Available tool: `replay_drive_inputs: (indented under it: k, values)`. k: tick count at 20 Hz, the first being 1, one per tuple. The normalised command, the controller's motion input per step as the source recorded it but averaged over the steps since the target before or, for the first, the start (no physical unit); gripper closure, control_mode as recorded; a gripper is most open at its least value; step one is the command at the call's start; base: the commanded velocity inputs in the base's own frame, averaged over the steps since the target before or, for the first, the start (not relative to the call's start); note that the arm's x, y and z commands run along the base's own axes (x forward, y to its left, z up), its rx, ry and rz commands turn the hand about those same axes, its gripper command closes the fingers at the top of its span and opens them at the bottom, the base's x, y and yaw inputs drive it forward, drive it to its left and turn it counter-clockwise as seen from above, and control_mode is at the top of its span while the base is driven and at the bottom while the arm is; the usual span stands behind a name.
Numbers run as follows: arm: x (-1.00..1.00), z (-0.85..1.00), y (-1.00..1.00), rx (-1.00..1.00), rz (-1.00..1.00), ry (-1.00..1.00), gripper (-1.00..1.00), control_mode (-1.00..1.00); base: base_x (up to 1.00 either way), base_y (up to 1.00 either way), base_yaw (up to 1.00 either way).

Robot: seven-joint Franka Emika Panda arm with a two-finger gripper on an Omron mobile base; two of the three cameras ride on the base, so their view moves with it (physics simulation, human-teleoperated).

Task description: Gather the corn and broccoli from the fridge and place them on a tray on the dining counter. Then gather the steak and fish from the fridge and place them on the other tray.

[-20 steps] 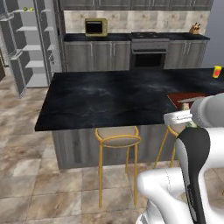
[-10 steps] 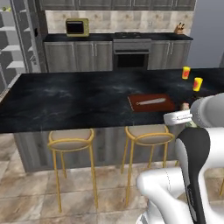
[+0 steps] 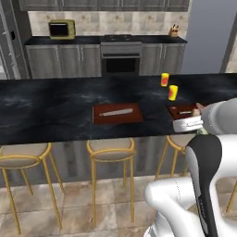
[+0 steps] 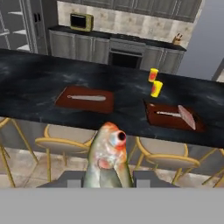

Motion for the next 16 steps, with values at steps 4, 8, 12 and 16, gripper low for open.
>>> replay_drive_inputs:
  k: [4,8,12,16]
  values:
    - [0.0,0.0,0.0,0.0,0.0,0.0,1.0,1.0,0.35,-1.0,-0.06]
    - [0.0,0.0,0.0,0.0,0.0,0.0,1.0,1.0,0.63,-0.59,0.01]
    - [0.0,0.0,0.0,0.0,0.0,0.0,1.0,1.0,0.89,-0.38,0.0]
    - [0.0,0.0,0.0,0.0,0.0,0.0,1.0,1.0,0.65,-0.22,0.0]
